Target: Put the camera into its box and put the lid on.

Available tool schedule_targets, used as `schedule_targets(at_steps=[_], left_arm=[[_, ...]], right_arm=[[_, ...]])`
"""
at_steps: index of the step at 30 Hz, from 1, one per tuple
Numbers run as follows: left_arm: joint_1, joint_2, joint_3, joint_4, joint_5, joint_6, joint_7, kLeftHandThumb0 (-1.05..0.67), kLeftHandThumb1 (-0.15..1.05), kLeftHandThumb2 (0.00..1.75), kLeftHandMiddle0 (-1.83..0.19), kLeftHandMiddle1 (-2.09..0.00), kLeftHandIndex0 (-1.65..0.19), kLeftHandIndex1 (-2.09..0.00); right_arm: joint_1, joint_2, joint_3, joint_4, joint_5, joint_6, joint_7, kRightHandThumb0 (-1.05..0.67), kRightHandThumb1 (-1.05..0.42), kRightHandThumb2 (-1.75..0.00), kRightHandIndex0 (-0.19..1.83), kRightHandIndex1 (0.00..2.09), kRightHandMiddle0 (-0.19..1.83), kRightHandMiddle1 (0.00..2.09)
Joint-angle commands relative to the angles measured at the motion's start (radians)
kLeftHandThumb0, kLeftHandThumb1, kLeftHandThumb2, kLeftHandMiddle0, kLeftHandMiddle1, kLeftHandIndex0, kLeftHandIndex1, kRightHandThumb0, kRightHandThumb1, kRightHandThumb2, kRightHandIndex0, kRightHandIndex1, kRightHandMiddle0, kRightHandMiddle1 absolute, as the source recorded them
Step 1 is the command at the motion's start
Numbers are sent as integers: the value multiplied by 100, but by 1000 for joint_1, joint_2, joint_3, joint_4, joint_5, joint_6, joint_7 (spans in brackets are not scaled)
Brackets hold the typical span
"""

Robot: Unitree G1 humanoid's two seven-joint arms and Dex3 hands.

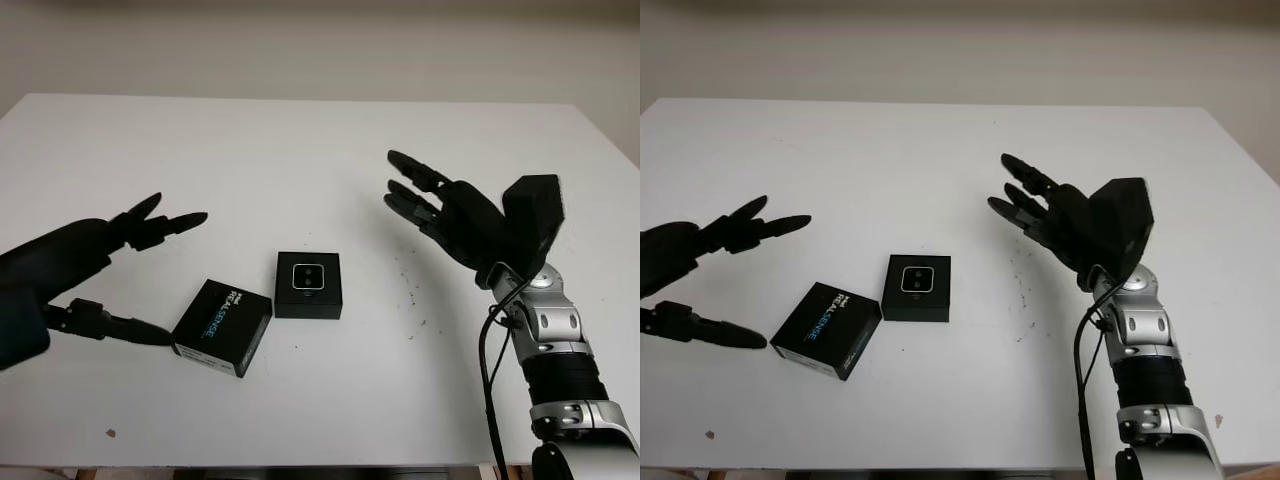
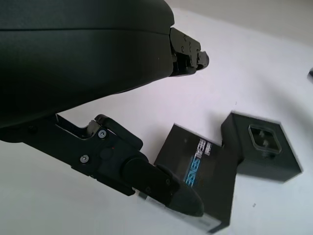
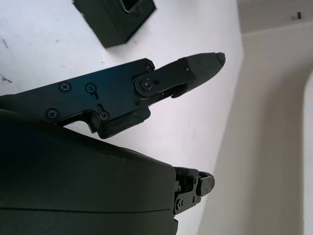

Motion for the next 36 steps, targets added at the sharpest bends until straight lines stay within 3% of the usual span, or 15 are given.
schedule_targets(at_steps=[1,18,36], left_arm=[[-33,25,-45,-4,34,-4,-17,-75,82,6,8,-2,8,-1],[-117,-54,-185,70,137,-57,27,-77,85,6,10,-6,13,-5],[-204,-17,-294,199,235,-178,-50,-72,88,6,4,-6,8,-6]], right_arm=[[-30,-6,-34,13,22,3,-9,-60,-101,-6,3,6,6,8],[-17,-8,-48,9,36,8,-31,-61,-98,-5,8,8,11,12],[-1,-11,-47,-1,27,-8,-32,-60,-99,-6,8,7,9,14]])
